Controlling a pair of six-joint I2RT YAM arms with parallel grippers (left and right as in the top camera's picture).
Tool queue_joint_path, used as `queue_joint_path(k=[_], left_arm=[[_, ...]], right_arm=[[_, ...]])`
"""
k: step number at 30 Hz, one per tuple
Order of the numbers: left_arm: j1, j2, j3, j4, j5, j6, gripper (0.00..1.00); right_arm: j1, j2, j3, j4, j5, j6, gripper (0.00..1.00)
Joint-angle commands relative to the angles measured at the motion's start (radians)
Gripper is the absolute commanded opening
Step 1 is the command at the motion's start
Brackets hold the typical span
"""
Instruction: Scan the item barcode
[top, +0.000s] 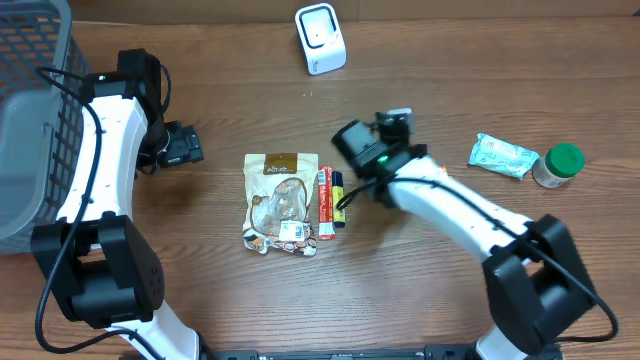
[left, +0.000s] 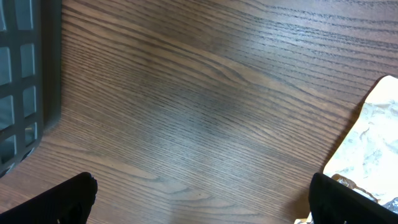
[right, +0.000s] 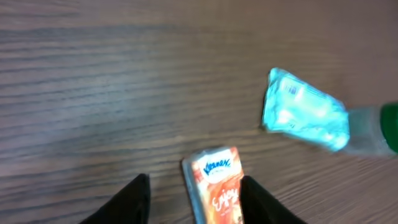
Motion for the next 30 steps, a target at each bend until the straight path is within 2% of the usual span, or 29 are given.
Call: queue_joint_path(k=[1,3,5,19,30], left_arm=[[-0.007,0.007,0.012,0.003,0.004,0.019,1.0],[-0.007,0.007,0.012,0.003,0.004,0.019,1.0],[-0.007,0.007,0.012,0.003,0.005,0.019,1.0],[-0.007,0.007,0.012,0.003,0.004,0.019,1.0],[-0.007,0.007,0.012,0.003,0.004,0.019,1.0]], right_arm=[[-0.095,-0.02,0.016,-0.019,-0.32,-0.062,0.29],[-0.141,-0.019,0.013,-0.035,-0.426,-0.062,0.17],[-0.177,-0.019,0.005,-0.041,-0.49,-0.062,0.13],[-0.201,-0.018,-0.111,0.044,-0.446,-0.055,0.12],[-0.201,-0.02,-0.064,0.06,-0.388,-0.062,0.12]])
